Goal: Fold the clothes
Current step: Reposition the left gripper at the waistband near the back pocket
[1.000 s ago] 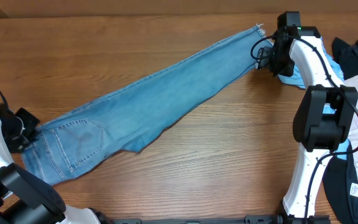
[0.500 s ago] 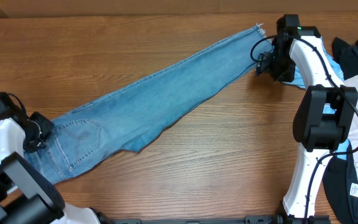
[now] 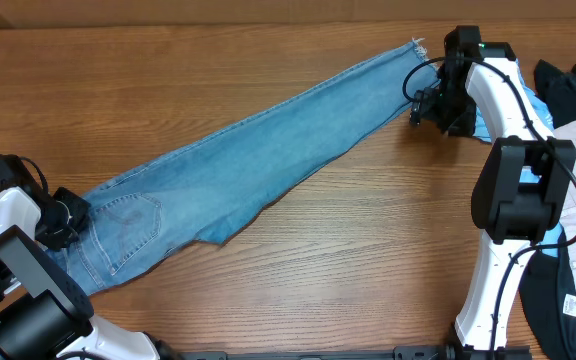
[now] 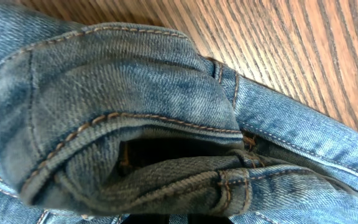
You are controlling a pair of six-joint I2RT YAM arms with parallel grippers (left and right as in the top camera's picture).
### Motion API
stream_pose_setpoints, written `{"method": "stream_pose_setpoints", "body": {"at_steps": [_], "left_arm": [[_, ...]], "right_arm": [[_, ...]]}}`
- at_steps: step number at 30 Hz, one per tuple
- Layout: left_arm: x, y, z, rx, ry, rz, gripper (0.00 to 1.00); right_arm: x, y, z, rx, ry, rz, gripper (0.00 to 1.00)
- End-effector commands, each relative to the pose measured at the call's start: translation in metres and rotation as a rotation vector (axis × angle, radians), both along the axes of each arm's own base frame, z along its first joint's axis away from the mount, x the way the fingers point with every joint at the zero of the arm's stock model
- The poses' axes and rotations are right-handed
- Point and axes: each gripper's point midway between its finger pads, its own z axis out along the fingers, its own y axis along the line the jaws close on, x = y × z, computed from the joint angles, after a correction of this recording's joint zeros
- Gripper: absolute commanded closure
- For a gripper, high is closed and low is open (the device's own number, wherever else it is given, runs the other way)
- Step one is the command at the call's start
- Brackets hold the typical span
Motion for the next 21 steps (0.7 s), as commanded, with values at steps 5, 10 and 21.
{"method": "stream_pose_setpoints", "body": {"at_steps": [5, 10, 21], "left_arm": [[0.001, 0.041, -0.008, 0.150, 0.038, 0.008, 0.88], [0.042, 0.073, 0.041, 0.261, -0.057, -0.075, 0.87], [0.040, 0.038, 0.125, 0.042, -0.028, -0.115, 0.11]], "right_arm": [[-0.013, 0.000, 0.006, 0.002, 0.055, -0.003, 0.17], [-0.030, 0.002, 0.007, 0.015, 0.126, -0.006, 0.16], [-0.024, 0.009, 0.007, 0.056, 0.101, -0.005, 0.13]]}}
